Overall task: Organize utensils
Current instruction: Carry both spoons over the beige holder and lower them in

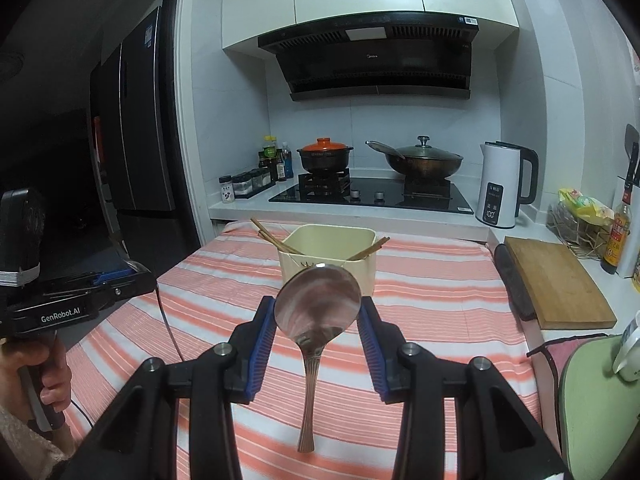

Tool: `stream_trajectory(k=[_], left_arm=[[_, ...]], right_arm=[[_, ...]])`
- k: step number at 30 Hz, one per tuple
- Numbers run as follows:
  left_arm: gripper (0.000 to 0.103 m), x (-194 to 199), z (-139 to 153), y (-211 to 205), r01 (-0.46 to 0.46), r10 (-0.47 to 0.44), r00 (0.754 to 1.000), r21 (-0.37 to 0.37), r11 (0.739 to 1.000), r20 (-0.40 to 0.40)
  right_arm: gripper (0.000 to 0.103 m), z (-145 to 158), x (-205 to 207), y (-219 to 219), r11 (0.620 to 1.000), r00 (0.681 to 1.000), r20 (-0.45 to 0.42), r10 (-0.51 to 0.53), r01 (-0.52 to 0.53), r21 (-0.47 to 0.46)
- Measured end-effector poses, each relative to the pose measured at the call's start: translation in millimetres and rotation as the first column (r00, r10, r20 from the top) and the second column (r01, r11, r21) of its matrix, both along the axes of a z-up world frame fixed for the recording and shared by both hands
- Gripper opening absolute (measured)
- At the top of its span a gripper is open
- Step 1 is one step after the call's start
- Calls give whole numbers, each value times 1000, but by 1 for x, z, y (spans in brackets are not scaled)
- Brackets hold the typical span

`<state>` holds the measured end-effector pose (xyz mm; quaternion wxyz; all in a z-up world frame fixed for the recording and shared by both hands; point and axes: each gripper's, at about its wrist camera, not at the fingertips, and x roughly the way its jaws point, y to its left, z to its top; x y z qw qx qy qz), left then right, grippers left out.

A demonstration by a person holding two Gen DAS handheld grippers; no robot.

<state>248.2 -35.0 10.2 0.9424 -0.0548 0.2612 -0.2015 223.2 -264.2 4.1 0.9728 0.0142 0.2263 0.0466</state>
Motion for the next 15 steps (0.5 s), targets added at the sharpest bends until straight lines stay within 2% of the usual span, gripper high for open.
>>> stream_trajectory(k=[9, 15], left_arm=[[35, 26, 14, -4, 46, -47, 999, -17, 999, -6], [35, 51, 35, -4, 71, -70, 998, -26, 997, 5]], right_arm=[[42, 17, 31, 9, 999, 999, 6, 37, -37, -1], [42, 32, 62, 13, 998, 998, 11, 66, -66, -9]])
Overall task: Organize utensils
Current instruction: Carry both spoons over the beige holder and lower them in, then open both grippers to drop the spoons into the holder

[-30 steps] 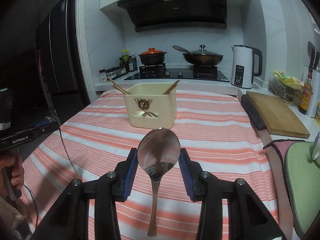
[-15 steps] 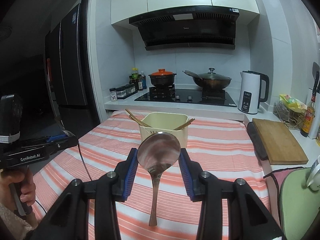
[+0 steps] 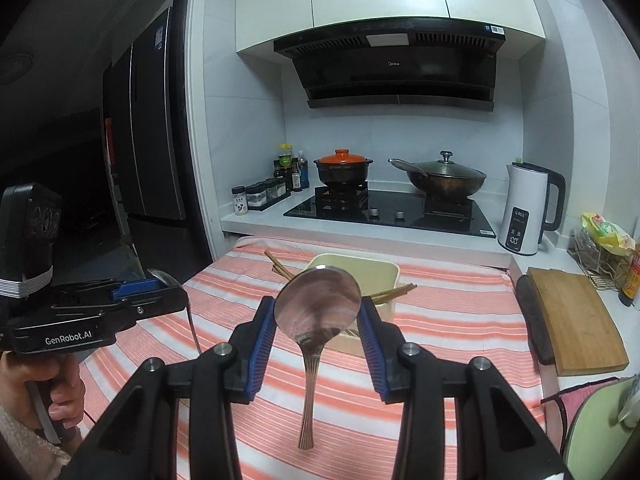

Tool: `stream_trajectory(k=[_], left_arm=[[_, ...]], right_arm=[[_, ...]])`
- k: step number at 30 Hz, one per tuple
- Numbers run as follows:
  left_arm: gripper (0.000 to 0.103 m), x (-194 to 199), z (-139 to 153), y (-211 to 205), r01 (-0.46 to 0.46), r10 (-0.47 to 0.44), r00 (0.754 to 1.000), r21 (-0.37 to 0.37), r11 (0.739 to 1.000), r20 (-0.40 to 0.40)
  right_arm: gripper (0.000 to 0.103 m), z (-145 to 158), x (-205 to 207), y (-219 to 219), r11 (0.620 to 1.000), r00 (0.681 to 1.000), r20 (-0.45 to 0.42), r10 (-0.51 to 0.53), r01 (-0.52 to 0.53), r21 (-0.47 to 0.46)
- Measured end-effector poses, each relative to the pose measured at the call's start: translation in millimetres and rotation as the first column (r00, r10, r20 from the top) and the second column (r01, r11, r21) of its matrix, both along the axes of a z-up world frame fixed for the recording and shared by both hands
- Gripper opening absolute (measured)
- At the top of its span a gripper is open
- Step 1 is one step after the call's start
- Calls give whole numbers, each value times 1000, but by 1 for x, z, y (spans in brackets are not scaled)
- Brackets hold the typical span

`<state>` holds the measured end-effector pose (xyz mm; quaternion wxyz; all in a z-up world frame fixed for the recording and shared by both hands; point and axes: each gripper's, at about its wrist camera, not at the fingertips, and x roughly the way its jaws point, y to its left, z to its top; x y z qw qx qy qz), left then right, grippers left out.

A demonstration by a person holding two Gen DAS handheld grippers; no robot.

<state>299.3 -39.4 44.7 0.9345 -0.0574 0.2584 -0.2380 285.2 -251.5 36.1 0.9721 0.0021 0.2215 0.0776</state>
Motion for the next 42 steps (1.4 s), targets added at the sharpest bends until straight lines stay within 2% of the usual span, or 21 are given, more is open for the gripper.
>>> stream_trajectory(k=[5, 10, 15, 18, 20, 24, 28, 32, 37, 39, 40, 41, 42], left_arm=[[35, 29, 29, -1, 11, -10, 1000, -25, 1000, 26], [35, 72, 60, -7, -15, 17, 997, -30, 999, 82], [35, 125, 68, -11, -74, 83, 989, -72, 995, 123], [35, 157, 54, -14, -108, 119, 987, -93, 990, 112], [35, 177, 38, -18, -126, 134, 988, -91, 988, 77], [35, 206, -6, -24, -134, 132, 991, -77, 988, -31], [35, 221, -42, -30, -130, 124, 985, -40, 991, -118], [35, 222, -65, -35, -128, 125, 978, -7, 992, -166], [37, 225, -81, -40, -129, 137, 967, 48, 990, -215], [52, 223, -81, -40, -131, 142, 965, 63, 989, -219], [69, 219, -78, -38, -138, 149, 966, 64, 988, -210], [80, 214, -73, -36, -150, 160, 968, 63, 987, -194], [83, 207, -67, -34, -164, 173, 969, 62, 984, -175]], right_arm=[[42, 15, 34, 1, 1000, 1000, -3, 16, -16, -1], [42, 30, 82, -3, 1000, 1000, 2, 6, -6, -12], [42, 44, 129, -12, 999, 997, 70, -40, 41, -18], [42, 39, 153, -20, 997, 991, 110, -73, 74, -4], [42, 26, 171, -25, 996, 991, 100, -85, 85, 4], [42, -10, 201, -34, 995, 995, -16, -99, 100, 17], [42, -43, 215, -40, 994, 984, -142, -109, 111, 10], [42, -63, 220, -41, 993, 974, -193, -116, 115, -18], [42, -81, 226, -46, 993, 962, -247, -118, 119, -8], [43, -81, 225, -48, 995, 962, -255, -95, 103, 17], [47, -78, 224, -51, 995, 964, -250, -89, 100, 29], [61, -74, 220, -53, 994, 967, -238, -90, 102, 41], [72, -67, 215, -56, 992, 972, -217, -96, 111, 57]])
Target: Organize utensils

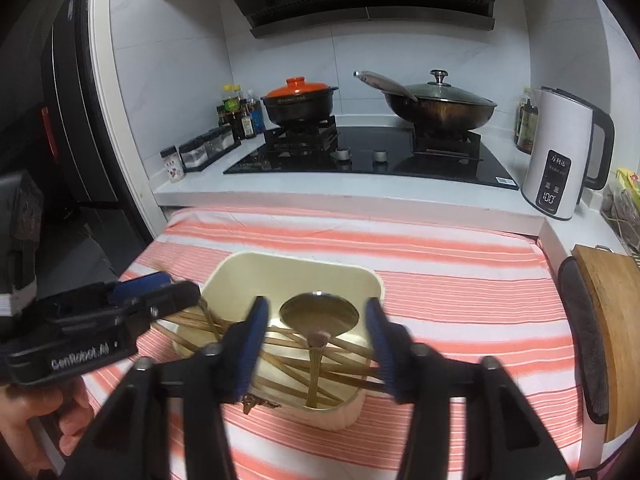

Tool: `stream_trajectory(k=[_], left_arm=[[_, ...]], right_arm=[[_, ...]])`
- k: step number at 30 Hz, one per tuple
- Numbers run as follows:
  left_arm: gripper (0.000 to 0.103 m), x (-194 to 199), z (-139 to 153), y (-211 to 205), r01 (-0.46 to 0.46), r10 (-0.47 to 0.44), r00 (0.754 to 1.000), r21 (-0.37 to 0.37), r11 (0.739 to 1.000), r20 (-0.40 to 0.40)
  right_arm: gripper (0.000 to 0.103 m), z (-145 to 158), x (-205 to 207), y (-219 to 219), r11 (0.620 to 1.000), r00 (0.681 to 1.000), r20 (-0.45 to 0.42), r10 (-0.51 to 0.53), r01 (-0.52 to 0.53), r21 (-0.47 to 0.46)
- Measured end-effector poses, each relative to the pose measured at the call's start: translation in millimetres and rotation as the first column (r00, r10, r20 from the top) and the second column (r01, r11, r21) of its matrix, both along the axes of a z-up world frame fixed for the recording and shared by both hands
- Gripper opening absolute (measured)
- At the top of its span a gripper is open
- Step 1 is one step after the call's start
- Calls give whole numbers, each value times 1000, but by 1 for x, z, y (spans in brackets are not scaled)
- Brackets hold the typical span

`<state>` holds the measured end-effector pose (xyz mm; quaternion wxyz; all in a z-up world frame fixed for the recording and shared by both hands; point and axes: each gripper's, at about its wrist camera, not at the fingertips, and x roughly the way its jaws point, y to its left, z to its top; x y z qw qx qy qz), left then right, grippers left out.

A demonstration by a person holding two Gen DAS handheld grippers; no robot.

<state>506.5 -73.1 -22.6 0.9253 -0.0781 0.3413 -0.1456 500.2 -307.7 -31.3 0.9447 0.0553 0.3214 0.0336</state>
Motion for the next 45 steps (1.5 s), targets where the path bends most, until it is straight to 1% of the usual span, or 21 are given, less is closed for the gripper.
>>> stream_trajectory(k=[2, 3, 4, 5, 6, 7, 9, 11, 13, 14, 15, 19, 22, 24, 25, 29, 34, 41, 45], left_arm=[[90, -13, 11, 3, -24, 24, 999, 22, 999, 28], [92, -22, 17, 5, -38, 37, 998, 32, 999, 42], [96, -31, 22, 7, -49, 47, 997, 31, 998, 56], [101, -41, 27, 9, -49, 48, 996, 15, 999, 69], [103, -52, 31, 11, -35, 35, 997, -7, 999, 74], [103, -62, 34, 11, -14, 15, 998, -15, 1000, 64], [103, -83, 38, 9, -2, 2, 999, 1, 1000, 42], [103, -106, 43, 6, -51, 48, 997, 54, 997, 57], [103, -131, 47, 1, -106, 93, 990, 118, 987, 103], [103, -142, 49, -2, -126, 109, 987, 142, 982, 119], [103, -152, 50, -5, -137, 117, 985, 163, 977, 127], [103, -178, 56, -13, -163, 131, 981, 233, 959, 146], [103, -196, 63, -17, -188, 137, 972, 277, 943, 193], [103, -209, 68, -19, -206, 146, 964, 278, 938, 221], [103, -215, 71, -19, -210, 148, 962, 269, 940, 231], [103, -228, 78, -17, -205, 152, 962, 230, 951, 228], [103, -244, 85, -18, -256, 192, 949, 255, 933, 249], [103, -257, 94, -16, -245, 187, 955, 261, 934, 228], [103, -259, 97, -12, -266, 210, 951, 254, 930, 228]], right_arm=[[73, 13, -12, -5, 1000, 999, 37, -21, 20, 20], [73, 20, -20, -7, 999, 998, 55, -29, 27, 27], [73, 28, -30, -8, 999, 996, 75, -36, 34, 31], [75, 36, -41, -9, 999, 995, 96, -41, 38, 32], [78, 43, -52, -8, 999, 992, 115, -47, 44, 31], [80, 49, -64, -7, 998, 989, 135, -54, 51, 30], [87, 58, -88, -5, 997, 986, 154, -71, 69, 19], [89, 63, -110, -1, 995, 984, 153, -95, 96, 2], [93, 66, -130, 5, 994, 983, 149, -105, 109, -16], [99, 67, -138, 9, 994, 984, 146, -100, 104, -24], [103, 69, -147, 11, 995, 985, 149, -91, 96, -28], [103, 72, -177, 17, 995, 984, 153, -90, 95, -26], [103, 78, -191, 20, 996, 984, 156, -83, 88, -25], [103, 81, -198, 23, 996, 984, 158, -77, 84, -40], [103, 81, -202, 26, 995, 984, 159, -75, 84, -51], [103, 86, -217, 30, 994, 985, 159, -71, 84, -72], [103, 90, -230, 31, 996, 987, 150, -59, 68, -56], [103, 95, -243, 38, 996, 988, 145, -52, 62, -67], [103, 95, -247, 45, 995, 989, 144, -35, 48, -90]])
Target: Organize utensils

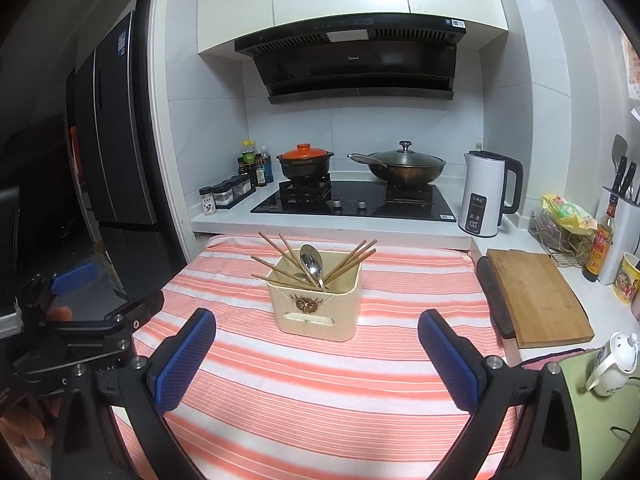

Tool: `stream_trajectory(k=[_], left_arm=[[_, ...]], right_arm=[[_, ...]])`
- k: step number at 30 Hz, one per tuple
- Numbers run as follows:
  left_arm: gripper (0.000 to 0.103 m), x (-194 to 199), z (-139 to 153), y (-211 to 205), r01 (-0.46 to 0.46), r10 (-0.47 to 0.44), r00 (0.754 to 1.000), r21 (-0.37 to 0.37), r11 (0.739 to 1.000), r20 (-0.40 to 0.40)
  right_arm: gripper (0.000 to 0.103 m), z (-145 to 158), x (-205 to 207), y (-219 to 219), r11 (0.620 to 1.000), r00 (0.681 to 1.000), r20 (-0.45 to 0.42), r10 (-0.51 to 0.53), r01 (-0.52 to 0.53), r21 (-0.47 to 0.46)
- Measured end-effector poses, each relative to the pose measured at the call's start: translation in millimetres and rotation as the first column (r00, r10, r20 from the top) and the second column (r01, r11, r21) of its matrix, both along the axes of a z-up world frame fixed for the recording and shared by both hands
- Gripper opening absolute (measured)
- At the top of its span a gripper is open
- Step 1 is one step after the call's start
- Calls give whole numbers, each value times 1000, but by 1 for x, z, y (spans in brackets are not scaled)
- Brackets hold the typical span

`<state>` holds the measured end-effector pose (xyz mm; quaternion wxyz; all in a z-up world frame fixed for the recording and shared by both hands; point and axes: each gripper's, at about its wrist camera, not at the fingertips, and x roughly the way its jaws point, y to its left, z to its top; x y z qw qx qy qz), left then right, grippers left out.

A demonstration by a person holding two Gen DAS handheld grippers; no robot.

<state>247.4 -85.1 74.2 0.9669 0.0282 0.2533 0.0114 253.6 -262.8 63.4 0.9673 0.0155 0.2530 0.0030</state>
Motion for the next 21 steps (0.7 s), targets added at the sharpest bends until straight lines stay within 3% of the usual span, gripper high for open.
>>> stream_trajectory(k=[21], left_arm=[[103, 3, -5, 8, 9, -9, 1000, 3, 1000, -29]], right_arm=[[103, -2, 1, 16, 999, 999, -25, 34, -35, -19]])
